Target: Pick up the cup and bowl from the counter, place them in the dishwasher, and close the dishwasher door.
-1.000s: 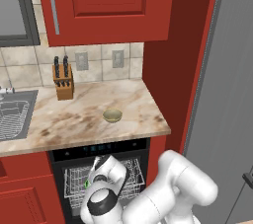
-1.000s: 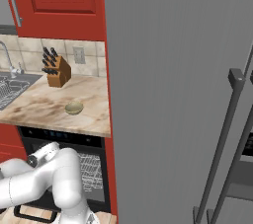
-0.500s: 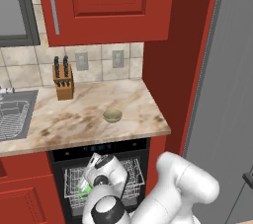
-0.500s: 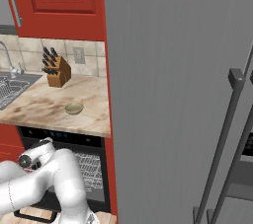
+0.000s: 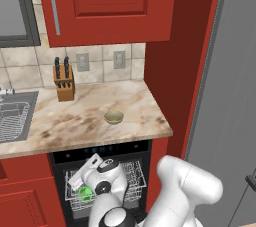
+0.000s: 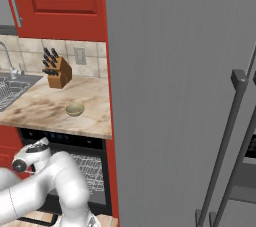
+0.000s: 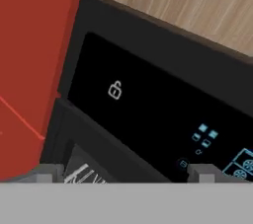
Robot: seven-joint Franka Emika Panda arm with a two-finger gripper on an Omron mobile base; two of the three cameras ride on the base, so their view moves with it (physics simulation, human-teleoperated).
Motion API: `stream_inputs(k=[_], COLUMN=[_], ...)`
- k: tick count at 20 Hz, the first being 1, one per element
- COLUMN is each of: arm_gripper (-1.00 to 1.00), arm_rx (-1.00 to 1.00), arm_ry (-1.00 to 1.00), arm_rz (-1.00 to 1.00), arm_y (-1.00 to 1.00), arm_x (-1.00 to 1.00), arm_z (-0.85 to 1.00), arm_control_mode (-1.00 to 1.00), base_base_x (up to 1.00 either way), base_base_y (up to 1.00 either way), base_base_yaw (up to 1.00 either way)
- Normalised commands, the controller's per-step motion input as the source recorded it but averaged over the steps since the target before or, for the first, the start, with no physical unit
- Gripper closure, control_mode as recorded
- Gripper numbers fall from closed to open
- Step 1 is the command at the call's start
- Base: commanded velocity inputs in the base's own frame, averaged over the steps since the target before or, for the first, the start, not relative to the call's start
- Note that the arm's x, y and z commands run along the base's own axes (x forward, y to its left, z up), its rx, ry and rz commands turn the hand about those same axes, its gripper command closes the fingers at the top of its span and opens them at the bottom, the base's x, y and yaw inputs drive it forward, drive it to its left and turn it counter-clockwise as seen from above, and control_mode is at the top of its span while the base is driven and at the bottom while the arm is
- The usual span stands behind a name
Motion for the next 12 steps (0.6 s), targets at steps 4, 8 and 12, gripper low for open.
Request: stream_inputs(k=[4,8,12], arm_gripper=[-1.0,-1.0,-1.0], arm_rx=[0.39,0.39,0.45], arm_ry=[0.0,0.0,0.0], arm_rz=[0.0,0.0,0.0], arm_y=[0.0,0.0,0.0], arm_x=[0.0,-0.01,0.0], arm_z=[0.66,0.75,0.75], arm_control_mode=[-1.0,-1.0,-1.0], base_base_x=[0.0,0.0,0.0], base_base_y=[0.0,0.0,0.0], base_base_yaw=[0.0,0.0,0.0])
